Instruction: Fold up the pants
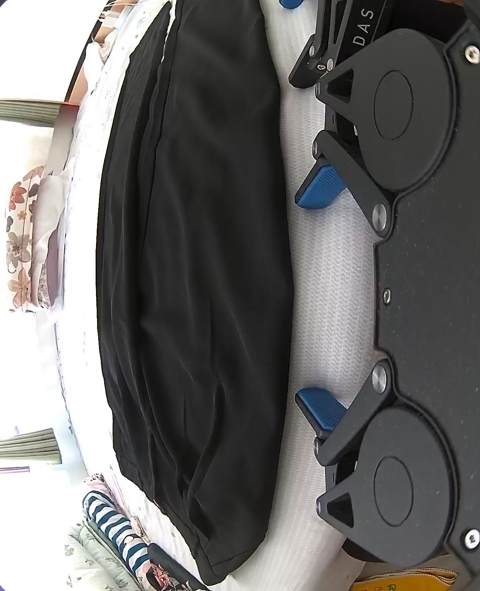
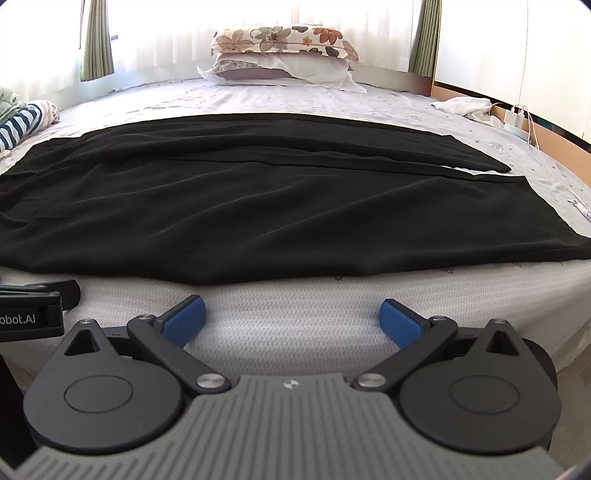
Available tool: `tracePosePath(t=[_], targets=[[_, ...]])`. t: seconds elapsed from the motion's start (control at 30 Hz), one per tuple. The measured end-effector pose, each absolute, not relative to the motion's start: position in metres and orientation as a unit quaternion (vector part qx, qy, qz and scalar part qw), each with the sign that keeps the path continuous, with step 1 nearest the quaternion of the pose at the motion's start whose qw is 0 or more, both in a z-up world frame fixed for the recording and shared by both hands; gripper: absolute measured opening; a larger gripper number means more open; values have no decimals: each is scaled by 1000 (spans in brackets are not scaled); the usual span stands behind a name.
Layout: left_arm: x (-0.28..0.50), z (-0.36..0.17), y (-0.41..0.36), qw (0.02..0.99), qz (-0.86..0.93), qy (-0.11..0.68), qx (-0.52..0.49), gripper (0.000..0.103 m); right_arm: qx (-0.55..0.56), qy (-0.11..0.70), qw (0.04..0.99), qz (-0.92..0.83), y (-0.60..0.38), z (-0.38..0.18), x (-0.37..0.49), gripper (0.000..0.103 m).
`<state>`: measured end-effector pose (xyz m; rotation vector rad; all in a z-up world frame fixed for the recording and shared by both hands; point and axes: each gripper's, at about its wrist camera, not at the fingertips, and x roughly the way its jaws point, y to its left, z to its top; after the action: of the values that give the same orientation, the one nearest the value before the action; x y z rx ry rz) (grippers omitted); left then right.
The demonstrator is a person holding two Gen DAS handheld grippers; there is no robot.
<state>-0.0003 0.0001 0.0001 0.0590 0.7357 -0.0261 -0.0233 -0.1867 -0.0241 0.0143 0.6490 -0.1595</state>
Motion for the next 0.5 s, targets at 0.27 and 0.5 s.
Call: tracePosePath(t=[0.27, 0.5], targets=[[0, 0, 0, 932, -13, 361, 28, 103, 7, 318, 945, -79, -184, -24, -24, 103], [0, 0, 0, 932, -13, 362, 28, 103, 6, 318, 945, -79, -184, -24, -24, 103]])
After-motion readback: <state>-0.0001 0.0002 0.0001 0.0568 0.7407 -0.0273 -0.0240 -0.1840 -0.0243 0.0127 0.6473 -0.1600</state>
